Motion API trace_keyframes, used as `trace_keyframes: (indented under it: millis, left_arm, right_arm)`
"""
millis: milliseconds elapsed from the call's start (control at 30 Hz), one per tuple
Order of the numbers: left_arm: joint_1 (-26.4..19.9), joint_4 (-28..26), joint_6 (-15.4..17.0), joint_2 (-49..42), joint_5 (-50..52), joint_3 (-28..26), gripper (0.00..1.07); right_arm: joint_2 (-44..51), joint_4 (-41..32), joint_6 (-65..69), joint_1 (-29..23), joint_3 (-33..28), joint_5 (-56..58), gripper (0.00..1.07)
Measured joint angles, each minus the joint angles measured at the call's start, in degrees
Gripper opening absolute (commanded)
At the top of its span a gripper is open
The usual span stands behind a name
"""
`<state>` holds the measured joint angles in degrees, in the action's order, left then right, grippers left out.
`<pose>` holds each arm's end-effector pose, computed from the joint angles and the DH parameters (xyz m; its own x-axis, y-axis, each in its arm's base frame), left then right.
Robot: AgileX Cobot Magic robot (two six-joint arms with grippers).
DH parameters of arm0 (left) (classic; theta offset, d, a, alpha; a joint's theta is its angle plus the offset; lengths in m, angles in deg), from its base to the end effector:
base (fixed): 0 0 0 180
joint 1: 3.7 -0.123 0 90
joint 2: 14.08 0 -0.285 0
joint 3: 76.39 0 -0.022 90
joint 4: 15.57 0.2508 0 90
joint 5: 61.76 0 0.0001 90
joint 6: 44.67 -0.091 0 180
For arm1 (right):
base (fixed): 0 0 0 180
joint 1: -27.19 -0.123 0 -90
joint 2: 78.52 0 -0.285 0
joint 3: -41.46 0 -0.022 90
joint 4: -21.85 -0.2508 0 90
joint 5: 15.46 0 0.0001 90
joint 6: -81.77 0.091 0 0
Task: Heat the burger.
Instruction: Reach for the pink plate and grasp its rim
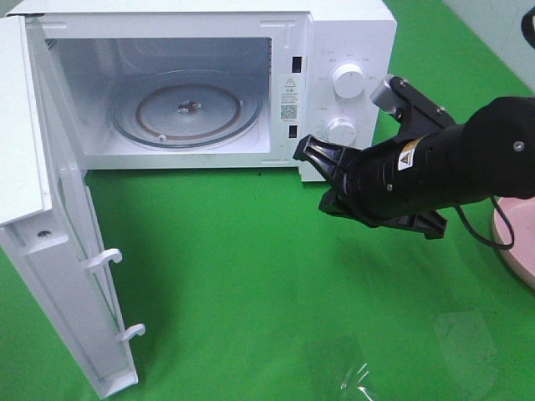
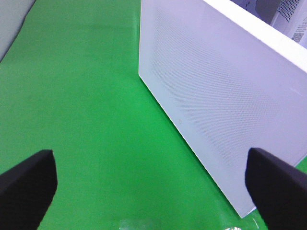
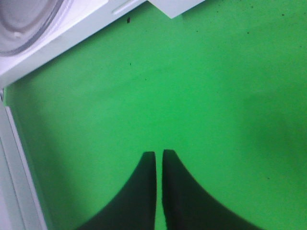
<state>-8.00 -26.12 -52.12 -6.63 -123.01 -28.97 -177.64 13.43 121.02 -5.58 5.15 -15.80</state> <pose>-0.0081 -0.0153 0.2832 -0.4293 0.0080 -0.9031 0.0878 0.9956 -0.0329 0.2532 0.1629 0.1766 -0.8008 0.3637 -0.4758 0.0761 0.8499 0.5215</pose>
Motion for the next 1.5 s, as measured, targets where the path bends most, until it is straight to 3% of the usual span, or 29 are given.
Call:
trace_keyframes:
  millis: [767, 1333, 1467, 1500]
  left_arm:
    - [0.0, 0.0, 0.0, 0.0, 0.0, 0.0, 1.0]
    - [0.0, 0.0, 0.0, 0.0, 0.0, 0.0, 1.0]
    - [0.0, 0.0, 0.0, 0.0, 0.0, 0.0, 1.0]
    - [0.0, 0.0, 0.0, 0.0, 0.0, 0.0, 1.0]
  right_arm:
    - [6.47, 3.44, -20.45, 0.0, 0.0, 24.12, 0.16]
    - [13.18, 10.2, -25.5, 0.0, 0.0, 38.39, 0.22]
    - [15.18, 10.54, -27.04, 0.0, 0.0, 40.34, 0.3]
    - [16.16, 11.4, -27.1, 0.0, 0.0, 41.02, 0.38]
